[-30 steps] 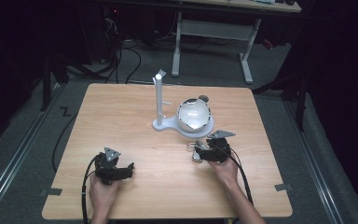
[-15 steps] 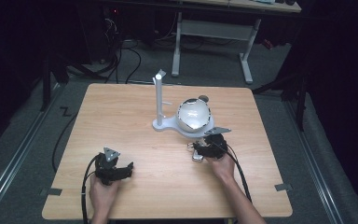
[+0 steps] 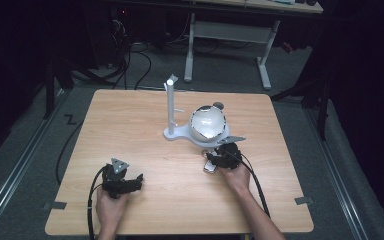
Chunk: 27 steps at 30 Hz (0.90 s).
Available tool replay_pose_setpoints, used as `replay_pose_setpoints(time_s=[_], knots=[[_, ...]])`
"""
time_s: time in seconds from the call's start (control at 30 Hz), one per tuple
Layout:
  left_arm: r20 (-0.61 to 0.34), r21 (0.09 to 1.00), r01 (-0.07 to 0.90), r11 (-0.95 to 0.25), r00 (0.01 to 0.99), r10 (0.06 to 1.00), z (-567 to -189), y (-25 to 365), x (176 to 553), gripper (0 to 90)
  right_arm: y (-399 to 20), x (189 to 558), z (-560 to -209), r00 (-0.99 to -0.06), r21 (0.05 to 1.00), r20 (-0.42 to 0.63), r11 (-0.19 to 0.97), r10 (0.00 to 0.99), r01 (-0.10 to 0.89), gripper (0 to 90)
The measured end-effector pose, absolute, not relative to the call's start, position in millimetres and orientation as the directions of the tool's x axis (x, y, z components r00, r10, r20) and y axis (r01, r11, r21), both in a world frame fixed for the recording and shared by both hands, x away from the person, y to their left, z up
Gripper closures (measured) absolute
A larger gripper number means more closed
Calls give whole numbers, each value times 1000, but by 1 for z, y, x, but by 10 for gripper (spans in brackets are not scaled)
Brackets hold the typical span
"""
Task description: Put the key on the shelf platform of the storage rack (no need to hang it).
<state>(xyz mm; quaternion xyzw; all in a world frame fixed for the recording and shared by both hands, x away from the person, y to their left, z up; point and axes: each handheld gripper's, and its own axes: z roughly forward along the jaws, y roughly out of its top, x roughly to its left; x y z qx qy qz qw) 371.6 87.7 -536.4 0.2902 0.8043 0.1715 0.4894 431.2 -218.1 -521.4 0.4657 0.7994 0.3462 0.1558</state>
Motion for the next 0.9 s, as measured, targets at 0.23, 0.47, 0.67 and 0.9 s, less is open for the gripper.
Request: replay_pose_setpoints(time_s=[0.23,0.47,0.67,0.9], knots=[[-688,559,299,774,-354,633,-536,88,372,153,-219,429,-521,-542,696,65,351,838,626,674],[-689,558,298,774,-354,633,-536,88,372,153,-219,425,-516,-568,714,59,362,821,599,738],[-689,558,298,775,-354,632,-536,88,372,153,-220,421,-509,-586,730,45,374,809,572,741],[-689,558,297,775,-354,632,-536,88,372,153,-227,414,-495,-595,752,58,357,801,554,742]])
